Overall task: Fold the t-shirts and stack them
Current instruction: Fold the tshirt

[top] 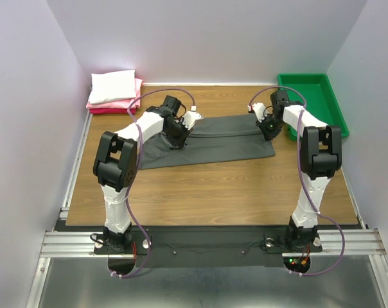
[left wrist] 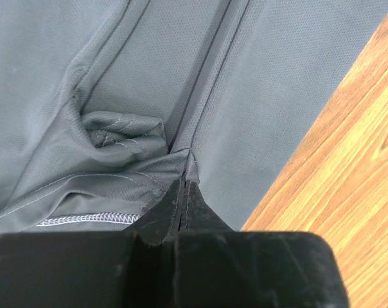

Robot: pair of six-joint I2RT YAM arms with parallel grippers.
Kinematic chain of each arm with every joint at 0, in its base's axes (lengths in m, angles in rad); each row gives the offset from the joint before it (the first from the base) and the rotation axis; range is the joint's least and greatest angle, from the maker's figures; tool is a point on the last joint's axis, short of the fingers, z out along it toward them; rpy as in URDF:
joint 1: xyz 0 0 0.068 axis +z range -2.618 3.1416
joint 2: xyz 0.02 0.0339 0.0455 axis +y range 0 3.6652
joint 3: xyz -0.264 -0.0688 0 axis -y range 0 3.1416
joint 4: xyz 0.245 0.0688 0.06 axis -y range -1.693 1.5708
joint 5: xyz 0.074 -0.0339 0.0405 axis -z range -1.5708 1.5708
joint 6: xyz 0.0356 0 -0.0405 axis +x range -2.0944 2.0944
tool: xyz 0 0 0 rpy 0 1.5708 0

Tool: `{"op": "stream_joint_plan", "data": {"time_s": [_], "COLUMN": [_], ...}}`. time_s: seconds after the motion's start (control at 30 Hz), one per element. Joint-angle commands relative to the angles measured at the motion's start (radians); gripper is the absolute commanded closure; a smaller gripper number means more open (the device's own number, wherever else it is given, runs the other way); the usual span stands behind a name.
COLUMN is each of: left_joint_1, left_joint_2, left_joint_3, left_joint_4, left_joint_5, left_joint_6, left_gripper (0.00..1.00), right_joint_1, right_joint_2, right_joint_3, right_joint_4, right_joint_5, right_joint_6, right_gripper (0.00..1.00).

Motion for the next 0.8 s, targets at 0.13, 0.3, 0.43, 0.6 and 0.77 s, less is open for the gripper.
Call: {"op": "stream_joint_plan", "data": {"time_s": [0.13,0.3,0.43,0.6,0.77], "left_joint_1": [0.000,0.003,0.008,0.021,0.031], "left_joint_2": [-0.066,-0.042,-0.019,0.021,0.046], "left_joint_3": [0.069,0.109,0.127,0.140,0.141], "left_joint_4": [-0.023,-0.017,-0.008,0.018,0.052], "left_joint_5": [-0.020,-0.034,-0.041,-0.046,-0.058], "left_joint_6": [0.010,0.011,0.011,0.003,-0.010], "left_gripper": [1.00,1.00,1.00,1.00,0.90], "right_joint_1": [-0.010,-0.036,-0.041,-0.041,-0.041], "right_joint_2": [-0.079,-0.070,-0.056,-0.018,0.027], "right_joint_3": [0.032,0.078,0.095,0.103,0.129], "right_joint_4": [0.001,0.001,0.001,0.001,0.002], "right_joint_5": [-0.009,-0.024,-0.026,-0.038,-0.024], "right_joint_6": [0.009,0.024,0.023,0.018,0.030], "right_gripper": [0.99,0.99,1.00,0.99,0.99]}}
